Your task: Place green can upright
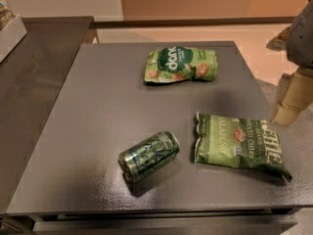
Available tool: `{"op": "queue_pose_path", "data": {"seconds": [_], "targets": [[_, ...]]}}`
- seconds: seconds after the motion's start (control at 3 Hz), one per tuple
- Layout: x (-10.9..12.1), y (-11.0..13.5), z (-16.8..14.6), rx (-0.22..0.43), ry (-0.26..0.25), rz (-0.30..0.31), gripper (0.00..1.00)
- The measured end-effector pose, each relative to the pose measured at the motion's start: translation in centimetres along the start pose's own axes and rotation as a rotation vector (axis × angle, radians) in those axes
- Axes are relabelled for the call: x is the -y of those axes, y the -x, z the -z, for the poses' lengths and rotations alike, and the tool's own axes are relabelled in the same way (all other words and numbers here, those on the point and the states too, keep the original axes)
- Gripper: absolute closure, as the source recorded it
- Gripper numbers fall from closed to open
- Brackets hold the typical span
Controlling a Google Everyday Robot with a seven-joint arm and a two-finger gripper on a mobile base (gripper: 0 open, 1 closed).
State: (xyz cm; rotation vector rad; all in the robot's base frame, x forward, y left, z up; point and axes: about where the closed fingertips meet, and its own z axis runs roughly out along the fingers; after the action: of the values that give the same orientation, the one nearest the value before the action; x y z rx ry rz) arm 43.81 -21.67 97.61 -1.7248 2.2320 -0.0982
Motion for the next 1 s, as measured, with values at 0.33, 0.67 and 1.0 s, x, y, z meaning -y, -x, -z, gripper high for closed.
{"op": "queue_pose_path", "data": {"seconds": [0.33, 0.67, 1.0], "targets": [[0.0, 0.0, 0.0, 0.0, 0.0, 0.0, 0.0], [0.1, 0.3, -0.1, 0.013, -0.001, 0.011, 0.0], [-1.0, 2.9, -0.5, 0.023, -0.007, 0.112, 0.0]]}}
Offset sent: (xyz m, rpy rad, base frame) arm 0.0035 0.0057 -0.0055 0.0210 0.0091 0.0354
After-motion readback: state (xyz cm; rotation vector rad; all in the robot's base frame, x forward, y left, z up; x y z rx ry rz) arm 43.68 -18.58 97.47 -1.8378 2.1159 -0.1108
